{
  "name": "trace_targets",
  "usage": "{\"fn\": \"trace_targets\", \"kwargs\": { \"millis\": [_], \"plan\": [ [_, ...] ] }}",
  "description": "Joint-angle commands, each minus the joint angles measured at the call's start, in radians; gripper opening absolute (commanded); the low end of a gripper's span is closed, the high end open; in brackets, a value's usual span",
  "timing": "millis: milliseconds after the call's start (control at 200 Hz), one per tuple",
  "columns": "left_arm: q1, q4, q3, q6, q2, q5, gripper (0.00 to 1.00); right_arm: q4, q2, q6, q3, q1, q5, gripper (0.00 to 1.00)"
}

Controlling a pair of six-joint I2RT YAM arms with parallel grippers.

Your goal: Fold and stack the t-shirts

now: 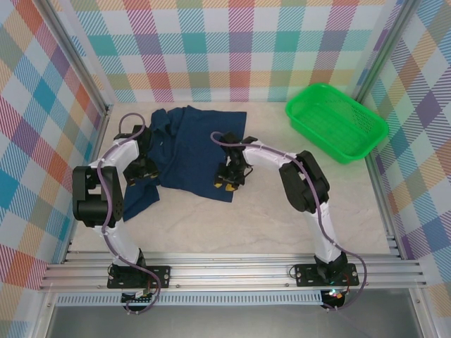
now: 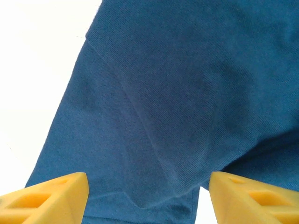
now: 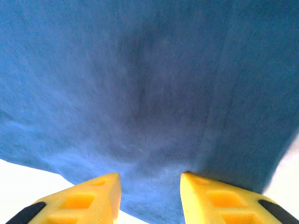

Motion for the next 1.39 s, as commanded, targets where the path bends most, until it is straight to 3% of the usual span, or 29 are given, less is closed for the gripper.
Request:
{"fn": "trace_targets", "kwargs": {
  "millis": [0,175,335,520,670,755,865,1060,1230,1389],
  "plan": [
    [0.014,-0.011,0.039,0.020,-0.053,0.023,0.69,-0.172,0.060,-0.009,0.006,-0.067,0.094,0.37],
    [0.014,-0.042,0.040,0.010,-0.120,0.080,0.69,-0.217,-0.014,-0.089,-0.128,-0.205,0.147,0.35],
    [-0.003,-0.020,0.027,0.025,-0.138,0.226,0.67,-0.196,-0.148,-0.147,-0.291,-0.359,0.195,0.34],
    [-0.168,0.022,0.049,0.064,-0.115,0.333,0.68,-0.205,-0.201,-0.220,-0.308,-0.436,0.227,0.35],
    [-0.424,0.018,0.130,0.086,-0.056,0.192,0.68,-0.213,-0.199,-0.223,-0.284,-0.435,0.214,0.35],
    [-0.522,-0.020,0.186,0.060,0.023,0.061,0.67,-0.205,-0.201,-0.209,-0.289,-0.437,0.203,0.35],
    [-0.565,-0.038,0.226,0.035,0.122,-0.046,0.66,-0.195,-0.202,-0.196,-0.301,-0.436,0.182,0.36],
    [-0.587,-0.006,0.292,0.074,0.249,-0.085,0.62,-0.177,-0.201,-0.193,-0.325,-0.436,0.169,0.36],
    [-0.590,-0.006,0.333,0.094,0.310,-0.135,0.47,-0.169,-0.196,-0.193,-0.335,-0.436,0.164,0.36],
    [-0.587,0.003,0.323,0.113,0.321,-0.158,0.13,-0.168,-0.196,-0.194,-0.341,-0.436,0.167,0.36]
  ]
}}
